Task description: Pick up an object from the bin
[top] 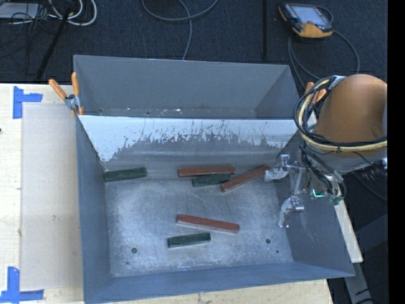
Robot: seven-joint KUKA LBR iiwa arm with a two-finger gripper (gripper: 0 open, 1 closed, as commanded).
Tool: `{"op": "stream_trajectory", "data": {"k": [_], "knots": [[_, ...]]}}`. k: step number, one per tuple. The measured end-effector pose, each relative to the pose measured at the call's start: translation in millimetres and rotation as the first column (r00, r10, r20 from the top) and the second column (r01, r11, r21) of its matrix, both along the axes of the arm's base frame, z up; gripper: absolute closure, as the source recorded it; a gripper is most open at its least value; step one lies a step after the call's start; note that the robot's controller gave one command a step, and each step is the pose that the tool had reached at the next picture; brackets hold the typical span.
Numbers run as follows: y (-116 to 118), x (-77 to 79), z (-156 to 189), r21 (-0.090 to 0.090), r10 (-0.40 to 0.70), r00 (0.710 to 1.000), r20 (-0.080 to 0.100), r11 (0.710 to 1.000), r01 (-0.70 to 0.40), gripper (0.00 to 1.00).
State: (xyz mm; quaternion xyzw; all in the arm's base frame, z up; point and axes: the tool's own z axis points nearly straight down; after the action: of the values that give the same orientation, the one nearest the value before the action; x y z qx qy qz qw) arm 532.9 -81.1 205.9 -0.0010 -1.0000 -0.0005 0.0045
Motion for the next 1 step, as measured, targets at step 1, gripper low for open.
{"op": "stream_trajectory", "data": {"k": [1], "knots": [[0.3, 1.6, 4.3, -0.001, 0.003, 1.000, 0.008, 1.000, -0.003, 0.00]]}}
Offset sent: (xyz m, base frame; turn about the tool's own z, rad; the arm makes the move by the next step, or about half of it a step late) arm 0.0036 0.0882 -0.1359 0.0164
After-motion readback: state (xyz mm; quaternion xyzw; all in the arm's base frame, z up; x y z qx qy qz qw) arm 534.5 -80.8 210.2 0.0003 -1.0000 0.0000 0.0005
